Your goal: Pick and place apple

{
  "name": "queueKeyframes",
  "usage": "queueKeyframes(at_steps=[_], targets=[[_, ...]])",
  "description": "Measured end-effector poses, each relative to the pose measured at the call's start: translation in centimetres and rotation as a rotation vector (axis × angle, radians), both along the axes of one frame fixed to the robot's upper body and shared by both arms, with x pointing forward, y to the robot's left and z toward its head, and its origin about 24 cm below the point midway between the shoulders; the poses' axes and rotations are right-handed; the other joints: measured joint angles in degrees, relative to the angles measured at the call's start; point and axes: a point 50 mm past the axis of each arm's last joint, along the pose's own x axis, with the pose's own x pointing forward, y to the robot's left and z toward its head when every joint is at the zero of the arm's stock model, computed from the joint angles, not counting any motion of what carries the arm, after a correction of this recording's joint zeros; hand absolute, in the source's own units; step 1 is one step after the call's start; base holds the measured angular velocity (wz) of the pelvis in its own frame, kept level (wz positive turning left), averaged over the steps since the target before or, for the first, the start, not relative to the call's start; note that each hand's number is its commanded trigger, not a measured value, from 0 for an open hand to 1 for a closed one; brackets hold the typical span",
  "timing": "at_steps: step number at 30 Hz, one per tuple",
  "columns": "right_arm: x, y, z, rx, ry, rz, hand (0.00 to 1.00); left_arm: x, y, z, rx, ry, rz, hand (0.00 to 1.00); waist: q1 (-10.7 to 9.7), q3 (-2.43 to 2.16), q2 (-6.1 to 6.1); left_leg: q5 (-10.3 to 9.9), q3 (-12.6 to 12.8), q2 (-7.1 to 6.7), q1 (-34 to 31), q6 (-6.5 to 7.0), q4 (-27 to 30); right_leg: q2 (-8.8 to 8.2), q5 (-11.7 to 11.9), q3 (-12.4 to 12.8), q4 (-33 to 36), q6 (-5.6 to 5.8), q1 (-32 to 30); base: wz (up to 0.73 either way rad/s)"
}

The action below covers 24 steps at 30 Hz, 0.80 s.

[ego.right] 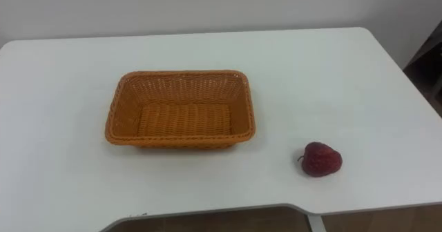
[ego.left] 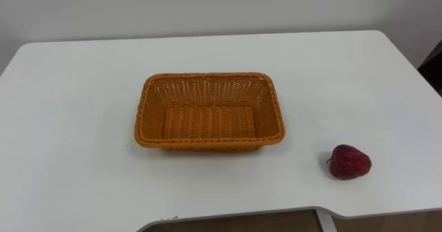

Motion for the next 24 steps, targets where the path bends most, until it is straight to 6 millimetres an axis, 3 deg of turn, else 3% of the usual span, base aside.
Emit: queueKeyframes(at_steps=[6,7,10,15,17,19,24], targets=[[0.0,0.0,0.0,-0.002,-0.001,-0.001,0.00,0.0,0.0,0.0,-0.006,0.001,0.001,0.00,0.0,-0.03,0.08,0.0,0.0,0.01,0.4,0.00,0.0,0.03,0.0,0.2,0.0,0.00,0.0,-0.01],[-0.1,0.0,0.0,-0.003,-0.001,-0.012,0.00,-0.1,0.0,0.0,-0.006,0.001,0.002,0.00,0.0,0.13,-0.35,0.0,0.1,0.00,0.5,0.00,-0.1,0.03,0.0,0.3,0.1,0.00,0.0,0.00],[-0.3,0.0,0.0,0.009,-0.016,-0.123,0.00,-0.1,0.1,0.0,0.001,-0.006,0.012,0.00,0.0,0.03,-0.13,0.0,0.1,0.02,0.5,0.00,-0.1,0.09,0.0,0.4,0.2,0.00,-0.1,0.00],[-0.8,-1.2,0.2,-0.015,-0.063,-0.477,0.00,-0.3,0.6,0.1,0.026,-0.014,0.065,0.00,-0.9,-0.37,-0.35,0.0,0.2,-0.02,0.5,0.00,-0.1,0.02,0.0,0.3,0.2,0.02,0.0,0.00],[-0.9,-2.2,0.5,-0.030,-0.122,-0.721,0.00,-0.7,1.1,0.3,0.046,-0.035,0.113,0.00,-1.9,-0.29,-0.14,0.0,0.2,-0.02,0.7,0.00,-0.1,0.00,-0.1,0.4,0.4,0.02,0.1,0.00],[-1.0,-2.8,0.8,-0.039,-0.160,-0.856,0.00,-0.8,1.4,0.4,0.066,-0.048,0.140,0.00,-2.3,-0.29,-0.24,0.0,0.4,0.00,0.8,0.00,-0.1,0.00,-0.2,0.5,0.5,0.01,0.1,-0.02],[0.6,-5.4,2.2,-0.069,-0.319,-1.253,0.00,-0.9,2.3,0.9,0.109,-0.104,0.174,0.00,-3.6,-0.33,-0.43,0.0,1.7,-0.06,0.9,0.00,-0.2,-0.05,-0.6,1.8,2.3,0.06,-1.1,-0.13]])
